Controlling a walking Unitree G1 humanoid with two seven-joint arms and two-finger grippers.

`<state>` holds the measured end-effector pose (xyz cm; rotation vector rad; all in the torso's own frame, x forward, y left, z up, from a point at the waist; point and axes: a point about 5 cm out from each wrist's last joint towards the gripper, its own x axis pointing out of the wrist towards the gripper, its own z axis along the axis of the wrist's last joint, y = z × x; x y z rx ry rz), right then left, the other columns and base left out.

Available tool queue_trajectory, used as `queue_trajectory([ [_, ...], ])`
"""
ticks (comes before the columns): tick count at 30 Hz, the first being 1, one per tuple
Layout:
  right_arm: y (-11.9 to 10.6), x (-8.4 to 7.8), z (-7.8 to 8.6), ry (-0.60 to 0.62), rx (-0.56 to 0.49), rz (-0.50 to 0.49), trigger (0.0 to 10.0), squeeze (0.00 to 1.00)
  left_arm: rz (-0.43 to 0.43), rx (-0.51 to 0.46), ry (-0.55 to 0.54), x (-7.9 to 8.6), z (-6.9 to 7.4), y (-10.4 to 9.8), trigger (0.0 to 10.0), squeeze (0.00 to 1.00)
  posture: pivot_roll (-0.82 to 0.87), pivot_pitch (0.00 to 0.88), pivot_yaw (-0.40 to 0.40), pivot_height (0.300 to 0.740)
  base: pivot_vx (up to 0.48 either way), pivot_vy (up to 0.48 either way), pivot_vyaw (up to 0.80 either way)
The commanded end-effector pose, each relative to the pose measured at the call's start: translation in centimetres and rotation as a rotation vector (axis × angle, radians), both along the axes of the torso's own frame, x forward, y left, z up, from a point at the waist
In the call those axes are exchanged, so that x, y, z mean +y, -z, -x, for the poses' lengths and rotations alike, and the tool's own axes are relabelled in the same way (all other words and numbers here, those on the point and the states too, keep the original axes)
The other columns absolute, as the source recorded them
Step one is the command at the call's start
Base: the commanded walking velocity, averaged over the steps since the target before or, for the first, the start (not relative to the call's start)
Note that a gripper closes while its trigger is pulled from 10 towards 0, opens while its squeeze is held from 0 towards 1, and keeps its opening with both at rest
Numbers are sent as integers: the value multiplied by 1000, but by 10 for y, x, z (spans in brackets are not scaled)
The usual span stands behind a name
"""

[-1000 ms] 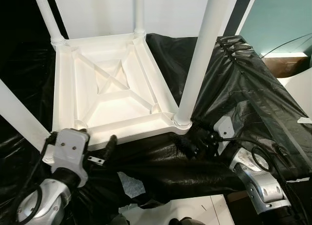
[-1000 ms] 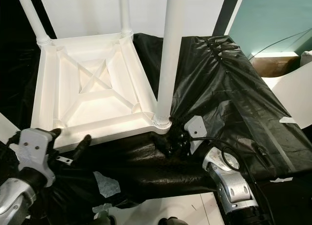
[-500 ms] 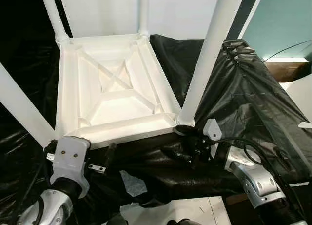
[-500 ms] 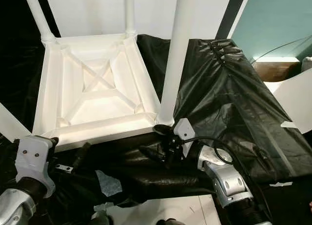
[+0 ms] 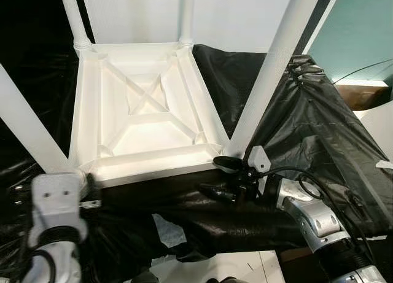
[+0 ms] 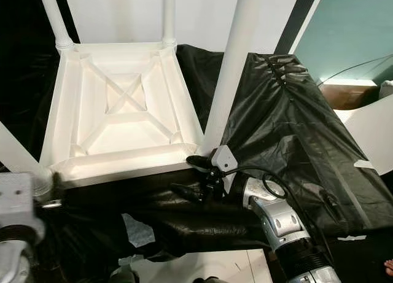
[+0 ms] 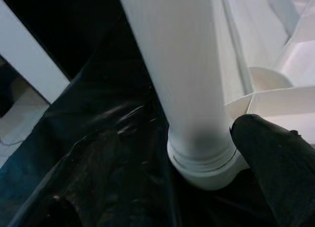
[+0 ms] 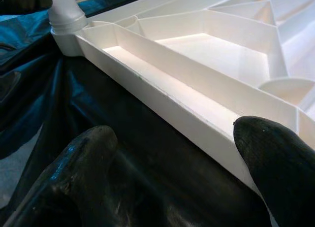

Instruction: Building children table

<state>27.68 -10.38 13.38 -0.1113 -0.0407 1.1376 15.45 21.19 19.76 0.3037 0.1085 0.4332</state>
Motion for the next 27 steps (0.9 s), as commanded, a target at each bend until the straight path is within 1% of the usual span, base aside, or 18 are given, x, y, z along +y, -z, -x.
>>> queue_trajectory([
  [1, 2, -3, 0, 3, 3, 7, 10000, 0, -24, -43, -120, 3, 4, -4, 10000, 0, 322, 86, -136, 740, 0, 0, 0],
  [6, 3, -3, 0, 4, 3, 5, 10000, 0, -33, -39, -148, 2, 5, -2, 10000, 0, 318, 85, -133, 740, 0, 0, 0],
  [7, 3, -2, 0, 4, 3, 3, 10000, 0, -15, -59, -145, 1, 2, -3, 10000, 0, 314, 76, -129, 740, 0, 0, 0],
  [8, 3, -2, 0, 4, 3, 3, 10000, 0, -15, -59, -145, 1, 2, -3, 10000, 0, 314, 76, -129, 740, 0, 0, 0],
  [10, 3, 1, -1, 6, -1, -2, 10000, 0, 49, -120, -111, -1, -8, -5, 10000, 0, 303, 67, -124, 740, 0, 0, 0],
  [11, 3, 2, -2, 7, -4, -3, 10000, 0, 53, -132, -89, -1, -13, -6, 10000, 0, 298, 64, -123, 740, 0, 0, 0],
  [13, 2, 2, -3, 9, -10, -3, 10000, 0, 29, -129, -77, 0, -17, -6, 10000, 0, 296, 64, -122, 740, 0, 0, 0],
  [16, 1, 2, -5, 20, -17, -6, 10000, 0, 39, -156, -85, 7, -25, -8, 10000, 0, 281, 65, -120, 740, 0, 0, 0],
  [18, 0, 2, -6, 21, -20, -4, 10000, 0, 29, -166, -87, 12, -31, -9, 10000, 0, 270, 68, -118, 740, 0, 0, 0],
  [19, 0, 2, -6, 21, -24, -1, 10000, 0, 20, -171, -85, 16, -37, -9, 10000, 0, 267, 68, -117, 740, 0, 0, 0],
  [21, 0, 2, -7, 27, -30, -1, 10000, 0, 12, -170, -96, 19, -41, -8, 10000, 0, 257, 68, -112, 740, 0, 0, 0],
  [24, -1, 2, -7, 29, -31, -1, 10000, 0, 11, -169, -100, 20, -42, -8, 10000, 0, 257, 68, -112, 740, 0, 0, 0],
  [25, -3, 2, -10, 48, -41, -9, 10000, 0, 8, -172, -114, 21, -51, -6, 10000, 0, 241, 70, -104, 740, 0, 0, 0],
  [26, -3, 2, -10, 48, -41, -9, 10000, 0, 8, -172, -114, 21, -51, -6, 10000, 0, 241, 70, -104, 740, 0, 0, 0],
  [27, -4, 2, -11, 54, -44, -12, 10000, 0, 9, -173, -119, 22, -54, -4, 10000, 0, 241, 70, -104, 740, 0, 0, 0],
])
